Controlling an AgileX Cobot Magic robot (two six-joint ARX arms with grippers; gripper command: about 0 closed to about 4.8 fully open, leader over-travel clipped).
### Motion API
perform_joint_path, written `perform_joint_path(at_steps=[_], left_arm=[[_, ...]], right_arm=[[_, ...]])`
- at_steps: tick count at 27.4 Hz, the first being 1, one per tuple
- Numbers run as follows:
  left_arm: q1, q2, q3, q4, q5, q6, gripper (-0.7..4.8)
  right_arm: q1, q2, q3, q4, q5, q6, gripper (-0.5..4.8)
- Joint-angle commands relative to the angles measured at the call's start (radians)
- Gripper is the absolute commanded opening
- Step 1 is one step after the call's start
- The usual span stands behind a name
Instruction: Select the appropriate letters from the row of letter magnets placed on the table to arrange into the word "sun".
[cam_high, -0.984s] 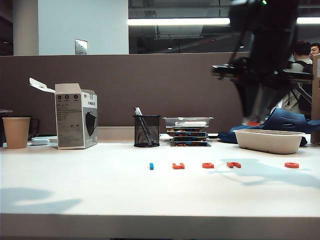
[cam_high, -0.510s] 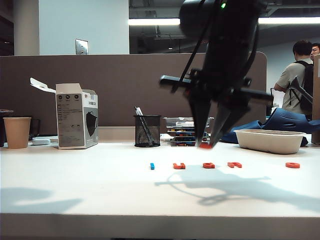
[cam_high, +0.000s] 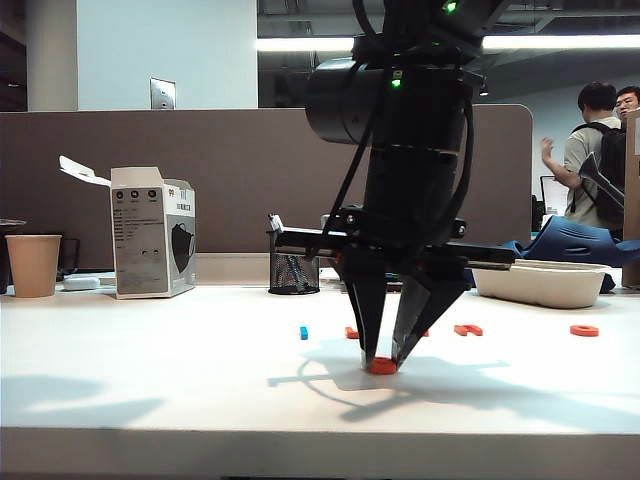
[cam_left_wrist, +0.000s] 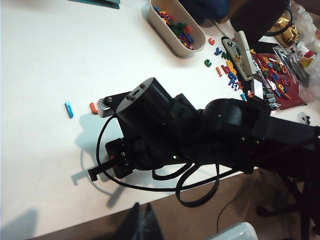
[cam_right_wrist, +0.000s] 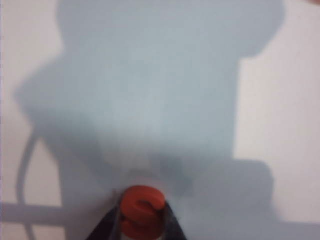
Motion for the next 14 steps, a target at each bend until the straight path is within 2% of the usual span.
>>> perform_joint_path(at_steps=[1,9,14], left_arm=[[-0.001,-0.002,0.003,0.005,0.005,0.001,-0.03],[-0.001,-0.002,0.003,0.006,0.006,0.001,-0.03],[-0.001,-0.002,0.003,0.006,0.005,0.001,-0.03]], right_arm=[[0.003,0.027,-0.017,-0.032,-0.014,0.003,0.85],[0.002,0.027,-0.017,-0.05,-0.014,0.002,0.9],[0.002,0.027,-0.016,-0.05,-0.014,0.002,2.29]])
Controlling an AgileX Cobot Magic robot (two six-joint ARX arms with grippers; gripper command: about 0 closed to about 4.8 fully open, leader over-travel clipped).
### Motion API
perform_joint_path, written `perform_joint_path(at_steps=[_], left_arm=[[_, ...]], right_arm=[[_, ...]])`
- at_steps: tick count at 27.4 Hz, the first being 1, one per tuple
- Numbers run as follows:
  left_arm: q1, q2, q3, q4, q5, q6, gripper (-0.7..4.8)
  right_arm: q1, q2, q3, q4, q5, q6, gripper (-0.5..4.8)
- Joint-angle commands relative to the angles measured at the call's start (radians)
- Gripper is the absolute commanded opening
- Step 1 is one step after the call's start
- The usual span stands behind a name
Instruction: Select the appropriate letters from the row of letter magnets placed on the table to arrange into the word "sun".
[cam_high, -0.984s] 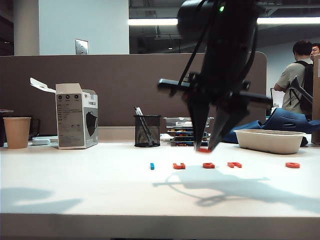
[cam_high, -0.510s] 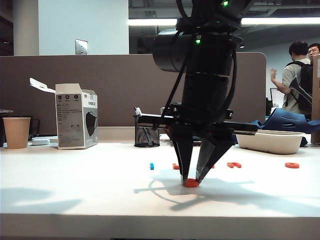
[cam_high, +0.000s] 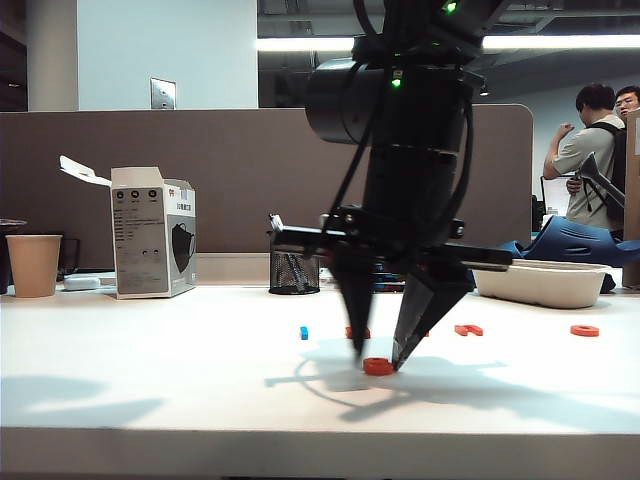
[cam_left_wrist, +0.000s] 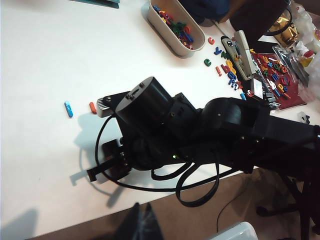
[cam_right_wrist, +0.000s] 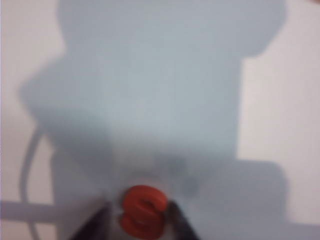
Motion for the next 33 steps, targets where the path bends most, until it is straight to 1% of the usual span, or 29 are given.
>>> perform_joint_path(at_steps=[1,5,9,11,13,17,20,26,30,33], left_arm=[[-0.001,-0.002,0.003,0.006,0.004,0.0,-0.03],[-0.001,-0.002,0.003,0.006,0.004,0.0,-0.03],[-0.001,-0.002,0.003,0.006,0.005,0.0,-0.03],[-0.001,-0.002,0.003,0.006,0.018,0.0,-0.03],[-0.001,-0.002,0.003,0.005,0.029,0.0,-0.03],[-0.001,-0.002,0.003,0.005,0.029,0.0,-0.03],[-0.001,-0.002,0.003,0.006,0.029,0.0,-0.03],[-0.001,-0.002,0.003,0.005,0.029,0.0,-0.03],[-0.001,-0.002,0.003,0.006,0.029,0.0,-0.03],[-0.001,-0.002,0.003,0.006,0.029,0.0,-0.03]], right_arm=[[0.002,0.027,-0.017,-0.043,-0.005,0.002,2.37],[0.002,0.026,-0.009,-0.049,-0.004,0.002,2.43],[-0.002,0.026,0.035,-0.089,0.037,-0.013,2.44],[-0.007,0.026,0.071,-0.114,0.055,-0.028,2.44],[-0.016,0.026,0.148,-0.156,0.082,-0.051,2.44],[-0.021,0.026,0.229,-0.165,0.089,-0.077,2.44],[-0.023,0.027,0.268,-0.138,0.09,-0.085,2.44],[-0.048,0.041,0.27,-0.031,0.085,-0.085,2.44],[-0.082,0.064,0.27,-0.004,0.066,-0.085,2.44],[-0.105,0.089,0.277,0.009,0.031,-0.085,2.44]])
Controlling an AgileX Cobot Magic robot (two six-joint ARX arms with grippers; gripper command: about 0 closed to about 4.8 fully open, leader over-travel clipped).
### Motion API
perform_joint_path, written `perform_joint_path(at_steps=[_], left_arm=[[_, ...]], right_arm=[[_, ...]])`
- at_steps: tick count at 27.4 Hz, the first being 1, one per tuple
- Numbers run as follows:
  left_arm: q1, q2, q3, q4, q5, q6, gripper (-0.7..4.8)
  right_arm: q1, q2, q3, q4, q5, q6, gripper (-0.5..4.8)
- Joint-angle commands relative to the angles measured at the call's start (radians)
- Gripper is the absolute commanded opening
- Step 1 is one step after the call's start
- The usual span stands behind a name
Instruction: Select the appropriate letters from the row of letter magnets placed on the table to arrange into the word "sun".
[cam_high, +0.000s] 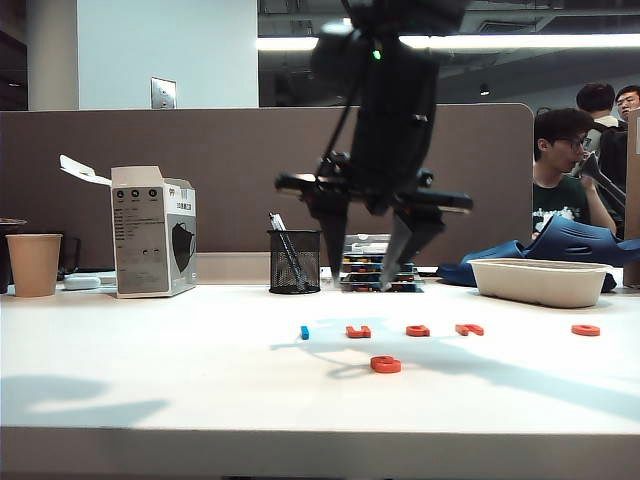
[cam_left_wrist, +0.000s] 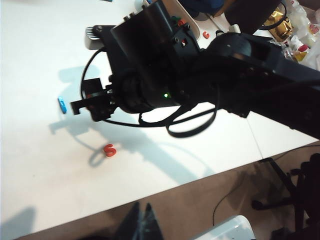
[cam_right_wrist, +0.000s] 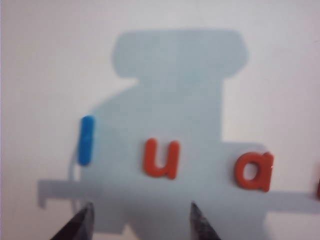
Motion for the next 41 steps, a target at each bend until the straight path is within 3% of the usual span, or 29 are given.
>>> perform_joint_path(at_steps=[1,33,41], left_arm=[[-0.001,-0.002,0.003,0.006,0.0,0.001,-0.03],[-0.001,-0.002,0.003,0.006,-0.009,0.027,-0.03],[-0.001,-0.002,0.003,0.006,-0.011,0.027,-0.03]], right_arm=[[-0.019,0.02,0.014,0.024,-0.031,-0.008,2.44],[-0.019,0.177,0.076,0.031,-0.033,-0.006,2.42],[-0.019,0.182,0.076,0.09,-0.113,-0.029,2.42]])
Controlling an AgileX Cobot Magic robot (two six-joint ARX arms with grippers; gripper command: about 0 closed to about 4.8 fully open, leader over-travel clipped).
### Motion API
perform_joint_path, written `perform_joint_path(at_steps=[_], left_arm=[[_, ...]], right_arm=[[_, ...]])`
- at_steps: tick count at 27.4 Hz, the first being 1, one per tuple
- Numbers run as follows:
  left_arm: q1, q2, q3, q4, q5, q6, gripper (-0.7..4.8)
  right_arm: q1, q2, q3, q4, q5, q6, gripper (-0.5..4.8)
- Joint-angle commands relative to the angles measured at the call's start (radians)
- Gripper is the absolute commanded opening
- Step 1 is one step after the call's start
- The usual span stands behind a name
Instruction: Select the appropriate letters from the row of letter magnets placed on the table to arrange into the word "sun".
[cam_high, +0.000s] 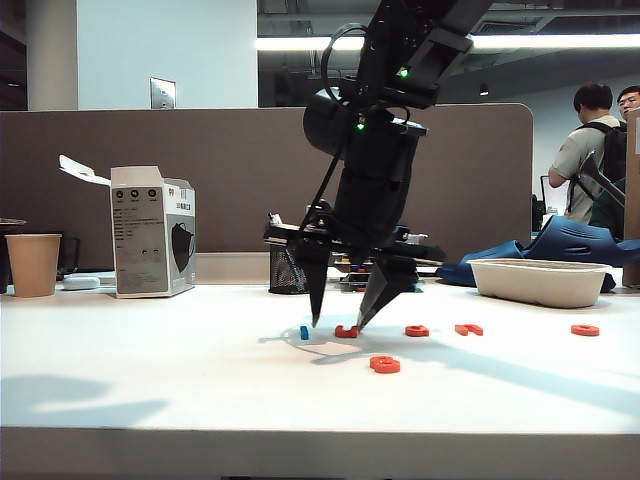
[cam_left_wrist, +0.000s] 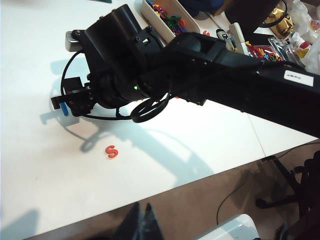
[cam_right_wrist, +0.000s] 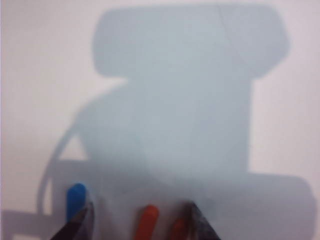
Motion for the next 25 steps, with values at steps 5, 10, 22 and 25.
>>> perform_joint_path(at_steps=[5,10,22,25], left_arm=[[0.0,-0.002,0.003,0.006,-0.009,0.005,-0.03],[0.0,-0.002,0.003,0.006,-0.009,0.005,-0.03],[0.0,-0.002,0.003,0.006,-0.01,0.005,-0.03],[0.0,-0.002,0.003,0.006,-0.01,0.005,-0.03]], right_arm=[[0.002,0.011,-0.005,-0.001,-0.02,-0.043,2.43],[-0.001,0.011,-0.004,-0.045,0.004,-0.043,2.43],[0.006,0.018,-0.005,-0.117,0.003,-0.042,2.38],[0.007,0.02,-0.005,-0.137,0.003,-0.042,2.3]])
